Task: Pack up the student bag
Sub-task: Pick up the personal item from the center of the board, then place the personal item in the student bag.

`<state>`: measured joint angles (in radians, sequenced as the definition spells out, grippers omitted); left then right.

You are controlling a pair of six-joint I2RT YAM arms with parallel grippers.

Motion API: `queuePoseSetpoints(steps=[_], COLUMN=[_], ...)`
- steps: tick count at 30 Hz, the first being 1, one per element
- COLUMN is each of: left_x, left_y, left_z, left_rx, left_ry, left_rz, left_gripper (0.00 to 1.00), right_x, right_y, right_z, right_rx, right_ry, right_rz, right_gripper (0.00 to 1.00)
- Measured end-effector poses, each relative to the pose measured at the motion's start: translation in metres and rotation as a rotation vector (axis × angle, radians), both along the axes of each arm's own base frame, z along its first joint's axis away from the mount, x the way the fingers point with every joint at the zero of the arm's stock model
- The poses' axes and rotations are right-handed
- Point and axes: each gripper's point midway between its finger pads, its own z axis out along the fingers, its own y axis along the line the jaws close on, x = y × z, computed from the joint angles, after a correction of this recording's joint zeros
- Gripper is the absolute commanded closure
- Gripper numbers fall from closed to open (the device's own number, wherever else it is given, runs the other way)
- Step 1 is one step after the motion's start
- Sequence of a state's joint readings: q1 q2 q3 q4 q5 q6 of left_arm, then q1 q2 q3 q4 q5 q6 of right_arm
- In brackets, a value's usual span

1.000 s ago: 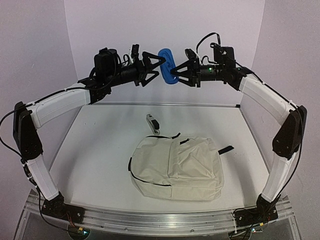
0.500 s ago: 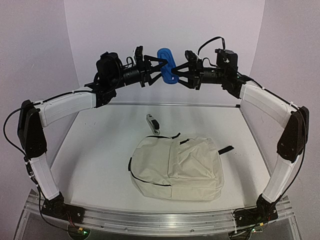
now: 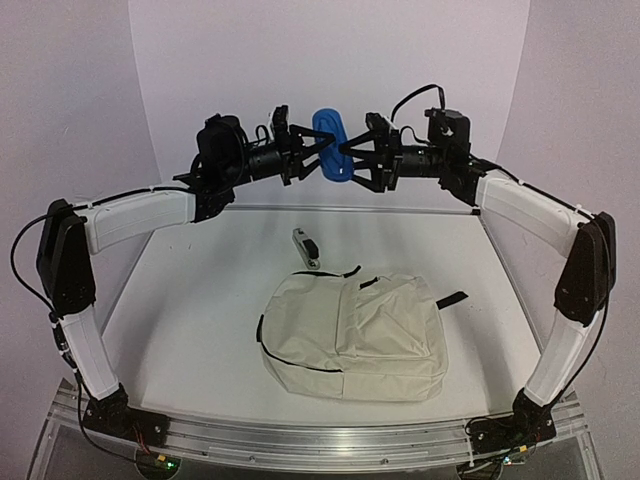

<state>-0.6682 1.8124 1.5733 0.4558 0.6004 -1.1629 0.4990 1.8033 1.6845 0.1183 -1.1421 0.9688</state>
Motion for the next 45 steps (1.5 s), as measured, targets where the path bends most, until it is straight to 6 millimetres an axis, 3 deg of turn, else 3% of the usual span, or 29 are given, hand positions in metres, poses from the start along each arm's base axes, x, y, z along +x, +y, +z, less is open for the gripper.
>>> queuePoseSetpoints(steps=[4,8,11,16,19,24,28,37,43,45], left_x=[-0.001,-0.008,-0.019,-0.038,-0.041,-0.043,-0.041,-0.048,-0.060,-0.064], left_y=[0.008,0.022,0.034,0.045,0.044,0.044,0.045,0.065,0.086,0.092], left_z=[-0.021,-0.036,-0.038,-0.045,-0.053,-0.068,-0.072,-0.096,-0.076,-0.070], left_rx=[0.064,0.143,0.183,0.241,0.269,0.310,0.326,0.384,0.363,0.353], left_ry=[0.044,0.078,0.086,0.095,0.104,0.132,0.136,0.169,0.123,0.109], left_rz=[0.012,0.029,0.038,0.032,0.026,0.024,0.038,0.111,0.176,0.194], left_gripper=[0.68,0.69,0.71,0.73,0.73,0.74,0.74,0.75,0.76,0.76], right_x=[0.005,0.019,0.016,-0.029,-0.063,-0.100,-0.114,-0.119,-0.110,-0.105], right_y=[-0.010,-0.042,-0.070,-0.106,-0.114,-0.111,-0.107,-0.070,-0.041,-0.035], right_z=[-0.028,-0.072,-0.098,-0.136,-0.164,-0.204,-0.225,-0.267,-0.285,-0.285], right_rx=[-0.042,-0.195,-0.352,-0.622,-0.765,-0.921,-0.999,-1.095,-1.148,-1.159], right_ry=[0.068,0.118,0.093,0.050,0.032,0.017,0.005,0.026,0.027,0.015], right_rz=[-0.036,-0.153,-0.236,-0.252,-0.185,-0.064,-0.032,0.041,0.052,0.038], right_gripper=[0.20,0.34,0.42,0.46,0.43,0.45,0.49,0.45,0.40,0.34])
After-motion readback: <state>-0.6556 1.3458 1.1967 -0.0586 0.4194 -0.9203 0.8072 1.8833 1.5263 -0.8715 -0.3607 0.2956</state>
